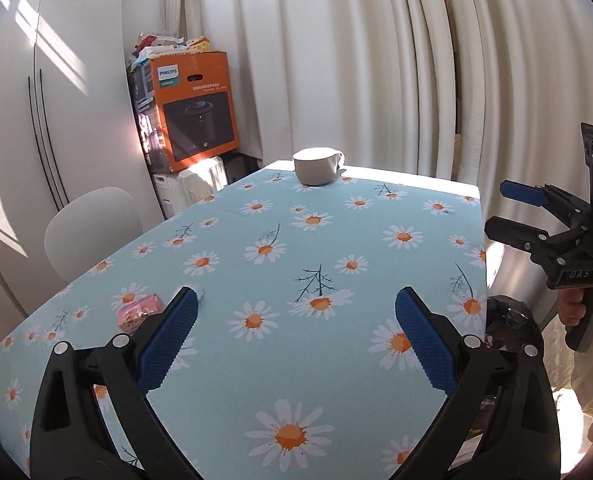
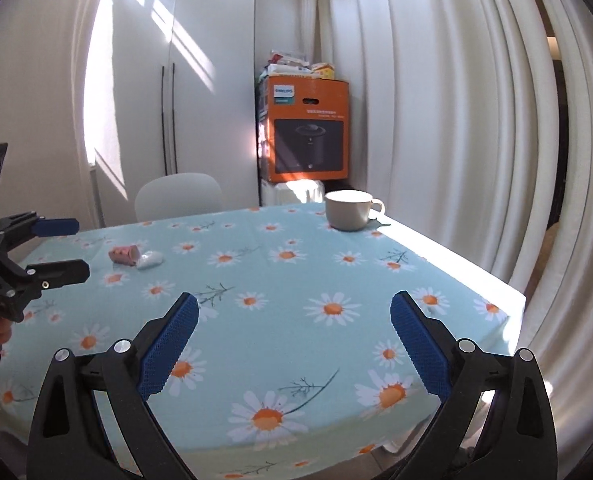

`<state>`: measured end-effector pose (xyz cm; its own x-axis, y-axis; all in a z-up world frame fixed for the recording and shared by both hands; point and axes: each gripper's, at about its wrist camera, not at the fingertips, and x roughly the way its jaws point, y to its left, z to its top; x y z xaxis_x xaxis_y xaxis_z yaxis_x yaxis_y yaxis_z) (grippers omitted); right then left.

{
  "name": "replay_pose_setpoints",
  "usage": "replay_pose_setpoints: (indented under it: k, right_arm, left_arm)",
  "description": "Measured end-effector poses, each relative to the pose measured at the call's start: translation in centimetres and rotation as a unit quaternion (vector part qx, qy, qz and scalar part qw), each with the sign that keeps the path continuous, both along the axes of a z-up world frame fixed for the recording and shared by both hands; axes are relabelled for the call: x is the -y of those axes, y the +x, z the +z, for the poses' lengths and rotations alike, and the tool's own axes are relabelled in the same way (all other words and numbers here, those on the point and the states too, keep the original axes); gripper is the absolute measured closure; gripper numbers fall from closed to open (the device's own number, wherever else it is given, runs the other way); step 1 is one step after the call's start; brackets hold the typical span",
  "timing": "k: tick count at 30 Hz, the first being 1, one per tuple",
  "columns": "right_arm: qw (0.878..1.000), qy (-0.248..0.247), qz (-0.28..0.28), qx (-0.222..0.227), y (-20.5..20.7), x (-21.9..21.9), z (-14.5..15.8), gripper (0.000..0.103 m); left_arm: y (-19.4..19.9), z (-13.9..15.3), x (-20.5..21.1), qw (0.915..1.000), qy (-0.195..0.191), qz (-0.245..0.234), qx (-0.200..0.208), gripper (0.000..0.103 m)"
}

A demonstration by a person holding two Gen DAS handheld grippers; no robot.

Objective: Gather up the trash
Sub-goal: 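Move both grippers back over the table toward the pink box and bag, then grasp the clear plastic bag with the right gripper and lift it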

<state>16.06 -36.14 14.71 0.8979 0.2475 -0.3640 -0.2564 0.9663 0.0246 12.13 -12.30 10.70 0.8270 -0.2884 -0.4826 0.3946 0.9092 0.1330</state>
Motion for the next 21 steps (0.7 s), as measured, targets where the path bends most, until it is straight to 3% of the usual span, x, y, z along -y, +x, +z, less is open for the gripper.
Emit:
replay_pose_setpoints:
  k: [8, 13, 16, 21]
  right_arm:
    - [0.986, 0.057, 0.15, -0.039, 9.3, -9.7, 0.7, 0.01]
    - [0.979, 0.045, 0.18, -0.079, 14.9, -15.7, -0.4, 0.01]
    - [0.977, 0.036, 0.191, -0.092, 17.5, -18.4, -1.7, 0.01]
    - [0.971, 0.022, 0.201, -0.123, 20.8, -21.2, -3.3, 0.01]
  left_arm:
    - [0.9, -1.4, -8.4, 0.9927, -0.021, 0.119, -0.008, 0.006]
    - [1.4, -2.5, -12.5, 0.9858, -0.075, 0.142, -0.05, 0.006]
    - [1.7, -3.6, -14.0, 0.9788, -0.077, 0.182, -0.055, 0.006]
    - [1.9, -4.4, -15.1, 0.9747, -0.073, 0.202, -0.062, 0.006]
